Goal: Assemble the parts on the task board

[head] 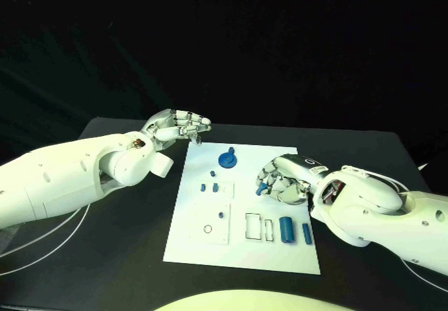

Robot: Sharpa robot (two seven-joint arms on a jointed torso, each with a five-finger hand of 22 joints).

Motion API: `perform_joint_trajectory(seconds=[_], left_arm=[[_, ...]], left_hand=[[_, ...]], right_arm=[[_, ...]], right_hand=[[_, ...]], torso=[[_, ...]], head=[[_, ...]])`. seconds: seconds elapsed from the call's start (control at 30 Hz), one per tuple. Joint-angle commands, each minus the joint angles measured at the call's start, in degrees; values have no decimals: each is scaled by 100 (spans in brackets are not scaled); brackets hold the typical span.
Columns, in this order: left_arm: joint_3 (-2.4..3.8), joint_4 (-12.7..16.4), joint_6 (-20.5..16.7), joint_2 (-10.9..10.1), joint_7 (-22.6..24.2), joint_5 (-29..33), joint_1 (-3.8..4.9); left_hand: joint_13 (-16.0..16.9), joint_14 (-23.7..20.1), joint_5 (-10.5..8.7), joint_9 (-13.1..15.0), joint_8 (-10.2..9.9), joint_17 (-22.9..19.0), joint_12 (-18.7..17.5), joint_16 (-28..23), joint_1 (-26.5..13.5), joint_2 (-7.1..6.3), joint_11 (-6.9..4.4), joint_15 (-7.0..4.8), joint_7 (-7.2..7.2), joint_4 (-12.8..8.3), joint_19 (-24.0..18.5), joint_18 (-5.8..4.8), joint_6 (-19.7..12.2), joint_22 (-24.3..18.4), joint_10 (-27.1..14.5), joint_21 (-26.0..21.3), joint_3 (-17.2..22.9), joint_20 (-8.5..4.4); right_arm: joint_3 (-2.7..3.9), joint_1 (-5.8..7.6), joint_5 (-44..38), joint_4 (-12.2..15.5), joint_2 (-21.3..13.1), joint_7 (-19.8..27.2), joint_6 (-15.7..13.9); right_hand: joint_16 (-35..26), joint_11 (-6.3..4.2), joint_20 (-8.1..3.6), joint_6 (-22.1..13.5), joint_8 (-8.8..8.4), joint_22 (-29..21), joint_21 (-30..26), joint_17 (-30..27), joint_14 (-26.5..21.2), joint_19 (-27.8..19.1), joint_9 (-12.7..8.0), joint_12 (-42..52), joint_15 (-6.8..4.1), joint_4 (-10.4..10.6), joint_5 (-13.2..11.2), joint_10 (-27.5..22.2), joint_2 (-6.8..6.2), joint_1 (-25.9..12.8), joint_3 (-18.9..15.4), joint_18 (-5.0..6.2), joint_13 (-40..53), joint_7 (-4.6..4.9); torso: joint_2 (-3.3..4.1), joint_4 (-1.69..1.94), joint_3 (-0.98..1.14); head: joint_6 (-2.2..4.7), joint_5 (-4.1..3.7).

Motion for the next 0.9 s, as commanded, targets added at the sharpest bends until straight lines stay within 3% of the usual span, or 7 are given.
perform_joint_trajectory(seconds=[0.03,0.33,0.5,0.63,0.9], left_arm=[[3,-3,112,21,24,9,3],[2,-38,122,70,36,8,2],[-5,-48,157,100,56,8,2],[-8,-56,151,115,66,-1,2],[-9,-72,65,143,43,-70,2]], left_hand=[[5,-10,17,9,-15,9,5,23,-7,44,13,28,111,-2,22,80,-53,-7,-36,-36,-22,18],[8,-16,30,11,-16,11,7,24,0,49,13,29,111,-2,25,81,-64,-15,-53,-46,-22,19],[14,-27,94,18,-9,11,17,22,47,78,12,23,111,-24,35,83,-66,-16,-62,-45,13,12],[28,-31,98,26,-4,17,39,33,-92,17,18,40,112,63,28,76,-84,-42,-81,-86,-66,29],[60,-21,84,46,14,32,89,62,-251,-36,13,48,103,197,54,80,-103,-112,-104,-182,-217,49]], right_arm=[[1,-14,8,124,131,29,52],[0,-187,-277,92,707,186,46],[-7,-376,-429,-57,1063,296,46],[-10,-531,-539,-170,1267,339,27],[-20,-714,-657,-409,1537,354,17]], right_hand=[[19,30,-37,-5,253,1120,14,-8,169,90,426,-32,-31,31,-6,14,-11,-61,10,-56,-4,-8],[16,26,-37,-9,253,1117,1,-15,168,85,427,-40,-33,20,-2,9,-10,-58,25,-53,-3,-10],[15,26,-38,-13,251,1114,-9,-16,168,82,427,-47,-34,10,0,6,-7,-55,38,-51,-2,-8],[10,34,-37,-28,245,1111,-23,-25,166,77,426,-59,-31,10,5,-1,-4,-74,55,-49,1,3],[12,43,-33,-47,236,1113,-11,-25,166,80,424,-75,-24,6,6,-10,-21,-106,70,-51,6,16]], torso=[[1,-3,7],[3,10,-2],[4,20,10],[6,13,-3],[12,3,2]], head=[[-10,50],[-9,97],[-18,170],[-28,206],[-66,331]])
